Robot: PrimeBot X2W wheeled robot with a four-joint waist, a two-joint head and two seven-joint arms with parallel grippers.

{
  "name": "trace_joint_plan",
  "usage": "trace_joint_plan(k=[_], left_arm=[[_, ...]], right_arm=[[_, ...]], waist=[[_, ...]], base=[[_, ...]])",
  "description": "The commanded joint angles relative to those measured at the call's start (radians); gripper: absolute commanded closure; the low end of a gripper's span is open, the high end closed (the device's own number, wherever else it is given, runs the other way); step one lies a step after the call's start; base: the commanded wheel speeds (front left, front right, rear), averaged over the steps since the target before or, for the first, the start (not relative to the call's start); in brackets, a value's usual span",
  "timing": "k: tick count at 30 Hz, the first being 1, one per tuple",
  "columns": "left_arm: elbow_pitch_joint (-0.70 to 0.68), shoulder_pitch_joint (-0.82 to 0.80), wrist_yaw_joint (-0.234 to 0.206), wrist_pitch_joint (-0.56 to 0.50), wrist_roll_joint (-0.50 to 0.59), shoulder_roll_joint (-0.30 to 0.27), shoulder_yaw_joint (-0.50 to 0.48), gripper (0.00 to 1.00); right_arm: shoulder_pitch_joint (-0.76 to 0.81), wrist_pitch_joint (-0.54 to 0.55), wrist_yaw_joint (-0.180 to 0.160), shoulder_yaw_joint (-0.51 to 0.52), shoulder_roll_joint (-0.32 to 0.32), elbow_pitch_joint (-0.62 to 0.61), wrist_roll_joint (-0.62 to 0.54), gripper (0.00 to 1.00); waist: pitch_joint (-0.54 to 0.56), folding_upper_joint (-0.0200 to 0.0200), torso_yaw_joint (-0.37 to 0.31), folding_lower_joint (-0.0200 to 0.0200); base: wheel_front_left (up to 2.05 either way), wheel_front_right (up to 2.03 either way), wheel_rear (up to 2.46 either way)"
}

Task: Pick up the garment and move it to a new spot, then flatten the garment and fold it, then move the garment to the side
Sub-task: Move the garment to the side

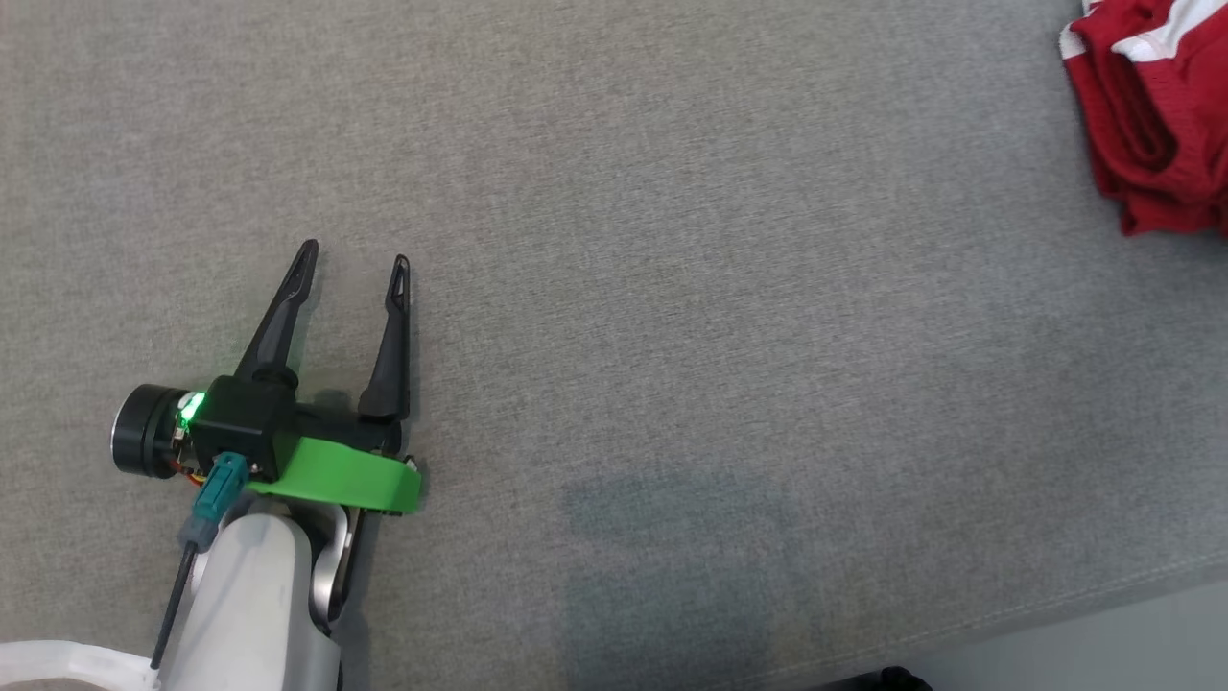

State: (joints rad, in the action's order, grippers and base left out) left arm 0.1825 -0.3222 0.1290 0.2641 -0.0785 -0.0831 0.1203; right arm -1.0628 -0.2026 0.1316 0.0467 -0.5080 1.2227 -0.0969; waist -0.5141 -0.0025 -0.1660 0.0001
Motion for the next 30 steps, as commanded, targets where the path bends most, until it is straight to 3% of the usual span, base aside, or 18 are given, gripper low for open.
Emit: trace_joint_plan(k=[1,6,8,11,15,18,25,30], left_arm=[[-0.003,-0.008,0.003,0.0,-0.001,-0.005,-0.007,0.0],[0.011,-0.005,0.001,-0.001,0.004,0.0,-0.016,0.0],[0.013,-0.001,0.001,-0.001,0.001,0.004,-0.022,0.0],[0.015,0.016,0.001,-0.001,0.005,0.011,-0.043,0.0],[0.018,0.035,-0.005,0.0,0.004,0.019,-0.075,0.0],[0.027,0.052,-0.007,0.0,-0.002,0.022,-0.095,0.0],[0.058,0.095,-0.014,0.0,-0.018,0.029,-0.117,0.0],[0.082,0.135,-0.033,0.0,-0.043,0.031,-0.12,0.0]], right_arm=[[-0.013,0.006,-0.002,0.028,-0.008,0.0,-0.028,0.0],[0.026,-0.012,-0.002,0.239,-0.016,-0.076,-0.155,0.0],[0.04,-0.04,-0.002,0.306,0.046,-0.126,-0.186,0.0],[0.056,-0.061,-0.002,0.32,0.14,-0.205,-0.209,0.0],[0.13,-0.062,-0.002,0.248,0.281,-0.385,-0.154,0.0],[0.218,-0.062,-0.002,0.169,0.342,-0.496,-0.089,0.0],[0.439,-0.062,-0.002,0.01,0.39,-0.613,0.06,0.0],[0.578,-0.063,-0.002,-0.026,0.423,-0.66,0.127,0.0]], waist=[[-0.08,0.0025,0.08,-0.0001],[-0.056,0.0025,0.07,-0.0001],[-0.034,0.0025,0.067,-0.0001],[0.008,0.0025,0.06,-0.0001],[0.063,0.0025,0.06,-0.0001],[0.106,0.0025,0.071,-0.0001],[0.201,0.0025,0.124,-0.0001],[0.266,0.0025,0.156,-0.0001]], base=[[0.0,0.0,0.0],[0.0,0.0,0.0],[0.0,0.0,0.0],[0.0,0.0,0.0],[0.0,0.0,0.0],[0.0,0.0,0.0],[0.0,0.0,0.0],[0.0,0.0,0.0]])
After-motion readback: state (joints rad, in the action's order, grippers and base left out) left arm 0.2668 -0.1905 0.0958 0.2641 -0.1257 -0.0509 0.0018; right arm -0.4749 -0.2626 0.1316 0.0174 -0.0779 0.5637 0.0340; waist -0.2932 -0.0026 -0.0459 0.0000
